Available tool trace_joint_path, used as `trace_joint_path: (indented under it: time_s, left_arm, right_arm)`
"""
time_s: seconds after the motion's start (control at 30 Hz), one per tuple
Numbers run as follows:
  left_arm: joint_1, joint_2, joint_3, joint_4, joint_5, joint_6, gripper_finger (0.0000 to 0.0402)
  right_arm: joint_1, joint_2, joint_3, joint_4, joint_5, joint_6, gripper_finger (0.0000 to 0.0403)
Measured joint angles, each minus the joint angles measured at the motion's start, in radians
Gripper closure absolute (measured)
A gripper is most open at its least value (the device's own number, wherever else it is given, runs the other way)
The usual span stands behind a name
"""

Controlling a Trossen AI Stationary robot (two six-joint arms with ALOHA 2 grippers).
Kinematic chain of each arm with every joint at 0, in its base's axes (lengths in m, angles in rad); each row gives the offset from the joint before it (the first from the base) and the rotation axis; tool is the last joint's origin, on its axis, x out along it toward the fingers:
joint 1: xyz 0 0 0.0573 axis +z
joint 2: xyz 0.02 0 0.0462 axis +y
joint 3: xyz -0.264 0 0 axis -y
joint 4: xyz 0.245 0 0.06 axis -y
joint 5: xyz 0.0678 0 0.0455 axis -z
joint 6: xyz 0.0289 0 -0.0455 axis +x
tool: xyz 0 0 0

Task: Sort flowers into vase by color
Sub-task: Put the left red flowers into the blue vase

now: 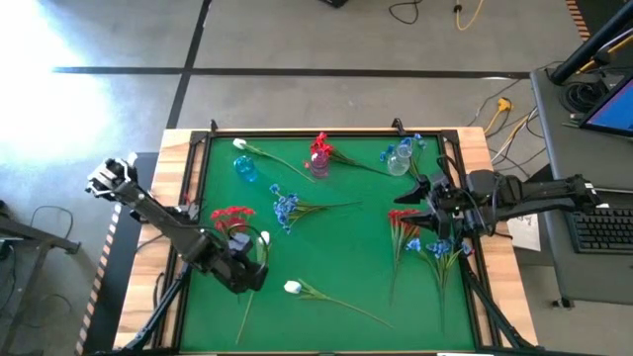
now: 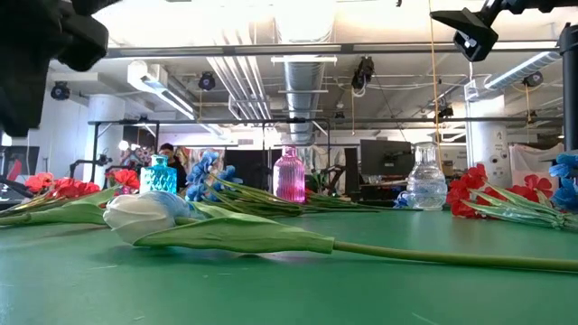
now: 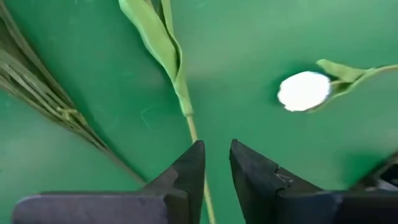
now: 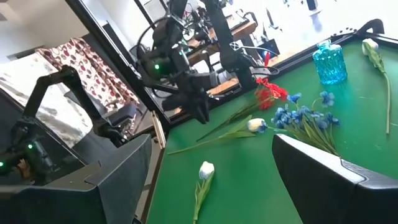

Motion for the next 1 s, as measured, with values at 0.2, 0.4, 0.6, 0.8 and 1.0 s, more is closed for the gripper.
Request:
trace_joint_path:
  time_s: [0.2, 0.4, 0.6, 0.8, 1.0]
  left_arm:
    - [0.002, 0.06, 0.02, 0.0, 0.0, 0.096, 0.027]
    - [0.002, 0.133, 0.069, 0.0, -0.007, 0.147, 0.0216]
    - [0.012, 0.176, 0.117, -0.018, -0.003, 0.167, 0.0198]
    - [0.012, 0.162, 0.12, -0.027, 0.097, 0.133, 0.0198]
    - [0.012, 0.146, 0.12, -0.054, 0.044, 0.126, 0.0199]
  right_arm:
    - [0.0, 0.0, 0.008, 0.001, 0.0, 0.0, 0.0077]
    - [0.0, 0.0, 0.008, 0.003, 0.0, 0.0, 0.0077]
    - [0.0, 0.001, 0.008, 0.003, 0.002, 0.0, 0.0077]
    - [0.0, 0.001, 0.008, 0.003, 0.002, 0.008, 0.0077]
    - [0.0, 0.01, 0.008, -0.008, 0.002, 0.087, 0.0077]
